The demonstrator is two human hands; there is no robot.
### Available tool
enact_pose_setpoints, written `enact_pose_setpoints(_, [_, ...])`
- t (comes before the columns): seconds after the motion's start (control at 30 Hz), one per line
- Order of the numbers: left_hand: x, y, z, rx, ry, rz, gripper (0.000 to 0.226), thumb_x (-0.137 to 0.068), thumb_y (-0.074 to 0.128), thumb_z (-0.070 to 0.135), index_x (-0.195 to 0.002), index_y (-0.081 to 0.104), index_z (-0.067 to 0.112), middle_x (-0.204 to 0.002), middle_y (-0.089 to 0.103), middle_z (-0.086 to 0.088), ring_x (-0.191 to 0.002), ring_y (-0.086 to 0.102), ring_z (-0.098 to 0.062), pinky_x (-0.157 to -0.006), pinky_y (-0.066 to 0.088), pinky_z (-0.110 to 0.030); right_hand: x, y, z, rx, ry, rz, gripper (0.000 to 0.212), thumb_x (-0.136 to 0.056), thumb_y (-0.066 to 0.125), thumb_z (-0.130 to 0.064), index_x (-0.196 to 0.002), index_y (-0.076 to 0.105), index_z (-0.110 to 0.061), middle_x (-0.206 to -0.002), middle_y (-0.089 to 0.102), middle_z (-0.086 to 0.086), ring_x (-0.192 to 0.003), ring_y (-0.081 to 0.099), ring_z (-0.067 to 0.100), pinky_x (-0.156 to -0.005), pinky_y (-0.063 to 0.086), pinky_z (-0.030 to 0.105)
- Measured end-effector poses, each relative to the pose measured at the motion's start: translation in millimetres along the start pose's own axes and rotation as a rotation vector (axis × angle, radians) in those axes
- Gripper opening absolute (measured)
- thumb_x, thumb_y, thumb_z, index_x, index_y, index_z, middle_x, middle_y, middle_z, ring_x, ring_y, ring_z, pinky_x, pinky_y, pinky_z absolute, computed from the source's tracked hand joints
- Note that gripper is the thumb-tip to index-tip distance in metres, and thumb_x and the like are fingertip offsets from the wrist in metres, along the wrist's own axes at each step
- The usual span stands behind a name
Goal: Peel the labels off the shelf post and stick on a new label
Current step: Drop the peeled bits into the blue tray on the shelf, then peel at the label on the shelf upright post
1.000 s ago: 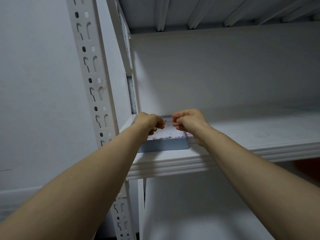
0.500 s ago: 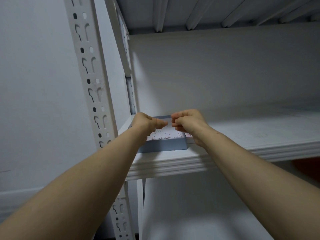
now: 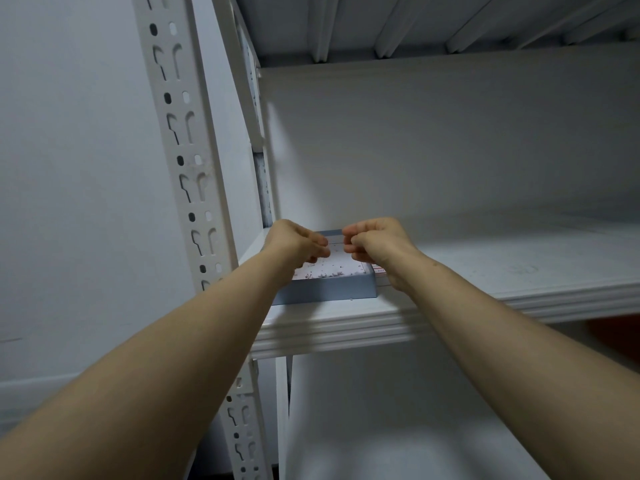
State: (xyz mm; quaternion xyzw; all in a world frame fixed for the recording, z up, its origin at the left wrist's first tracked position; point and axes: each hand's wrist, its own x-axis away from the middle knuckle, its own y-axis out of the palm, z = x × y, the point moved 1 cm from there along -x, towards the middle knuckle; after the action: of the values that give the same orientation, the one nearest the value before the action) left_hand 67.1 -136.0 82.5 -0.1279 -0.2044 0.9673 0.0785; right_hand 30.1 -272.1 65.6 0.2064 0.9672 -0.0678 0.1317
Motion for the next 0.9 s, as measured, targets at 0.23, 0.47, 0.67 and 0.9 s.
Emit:
enact_pose_setpoints(0.23, [-4.3, 1.1, -4.3, 0.035, -0.003, 0.021, 0.016, -0.074, 0.075, 0.001, -0.071, 0.066, 0.014, -0.069, 0.064, -0.001, -0.072, 0.057, -0.016, -0.078, 0.049, -0.029, 3.3, 0.0, -0.8, 0.009, -0.002, -0.007, 0.029, -0.085, 0.042, 0.01, -0.091, 0.064, -0.008, -0.09, 0.063, 0.01, -0.078, 0.06, 0.016, -0.069, 0.05, 0.021])
enact_pose_setpoints(0.47, [29.9, 10.3, 5.0, -0.359, 0.322, 0.235, 0.038, -0.085, 0.057, 0.026, -0.123, 0.061, 0.021, -0.127, 0.058, 0.002, -0.122, 0.047, -0.02, -0.106, 0.033, -0.037, 21.3, 9.1, -8.1, 0.027, -0.114, -0.03, 0.03, -0.089, 0.041, 0.007, -0.099, 0.064, -0.009, -0.075, 0.064, 0.004, -0.057, 0.061, 0.011, -0.058, 0.052, 0.022])
enact_pose_setpoints(0.67, [95.0, -5.5, -38.9, -0.222, 0.659, 0.614, 0.056, -0.073, 0.057, 0.01, -0.128, 0.052, 0.02, -0.136, 0.038, -0.008, -0.127, 0.032, -0.023, -0.102, 0.026, -0.036, 61.4, 41.3, -9.7, -0.048, -0.185, -0.112, 0.018, -0.091, 0.048, 0.0, -0.099, 0.061, -0.011, -0.082, 0.066, 0.006, -0.061, 0.064, 0.014, -0.059, 0.056, 0.024])
enact_pose_setpoints(0.9, [115.2, -42.6, -100.8, 0.281, 0.181, 0.624, 0.062, -0.088, 0.05, 0.005, -0.144, 0.027, 0.018, -0.143, 0.027, -0.003, -0.129, 0.033, -0.015, -0.102, 0.03, -0.024, 99.2, 83.8, 11.3, -0.023, -0.196, -0.183, 0.023, -0.087, 0.055, 0.002, -0.08, 0.06, -0.02, -0.076, 0.064, 0.002, -0.069, 0.064, 0.017, -0.072, 0.056, 0.029])
